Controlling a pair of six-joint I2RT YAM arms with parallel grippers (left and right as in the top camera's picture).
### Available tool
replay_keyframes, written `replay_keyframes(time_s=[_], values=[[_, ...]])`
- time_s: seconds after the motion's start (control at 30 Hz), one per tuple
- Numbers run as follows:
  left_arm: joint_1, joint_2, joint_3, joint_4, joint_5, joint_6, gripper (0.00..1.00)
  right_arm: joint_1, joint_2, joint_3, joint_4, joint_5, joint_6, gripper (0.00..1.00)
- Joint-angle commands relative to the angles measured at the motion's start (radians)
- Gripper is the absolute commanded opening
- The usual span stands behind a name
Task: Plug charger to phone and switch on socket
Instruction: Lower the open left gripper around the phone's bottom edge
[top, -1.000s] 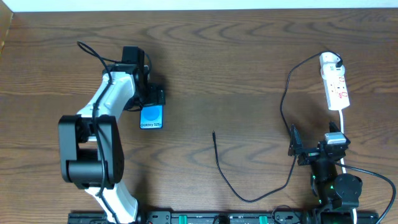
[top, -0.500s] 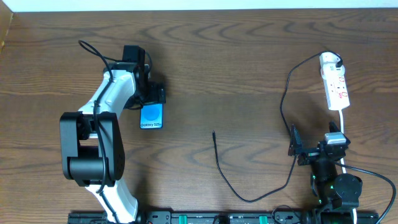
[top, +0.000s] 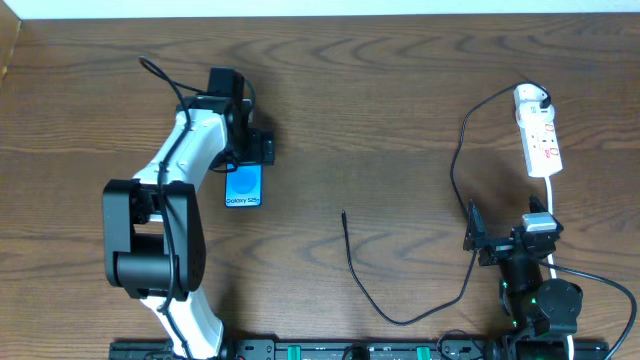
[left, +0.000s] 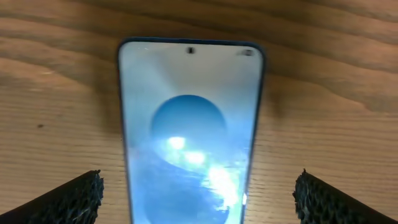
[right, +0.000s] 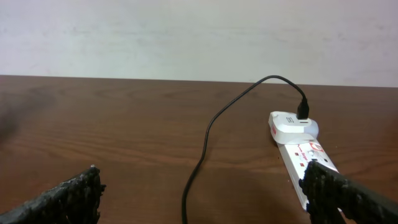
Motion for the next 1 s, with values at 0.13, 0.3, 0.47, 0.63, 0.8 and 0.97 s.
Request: replay_keyframes(time_s=[0.13, 0.3, 0.47, 0.63, 0.8, 0.97], values=[[0.023, 0.024, 0.023, 0.000, -0.013, -0.004, 0.98, 0.009, -0.006, -0.002, -0.004, 0.004, 0.003, 0.99], [0.029, 0.042, 0.022, 0.010, -0.011, -0.013, 0.98, 0.009, -0.006, -0.002, -0.004, 0.004, 0.003, 0.99], [0.028, 0.091, 0.022, 0.010, -0.001, -0.013, 0.98, 0.009, -0.006, -0.002, -0.004, 0.004, 0.003, 0.99], [0.029, 0.099, 0.022, 0.012, -0.002, -0.013, 0.98, 0.009, -0.006, -0.002, -0.004, 0.004, 0.003, 0.99], [0.028, 0.100, 0.022, 0.014, -0.002, -0.010, 0.98, 0.009, -0.006, -0.002, -0.004, 0.004, 0.003, 0.99], [0.028, 0.100, 0.022, 0.013, -0.002, -0.010, 0.98, 0.009, -0.006, -0.002, -0.004, 0.004, 0.003, 0.99]])
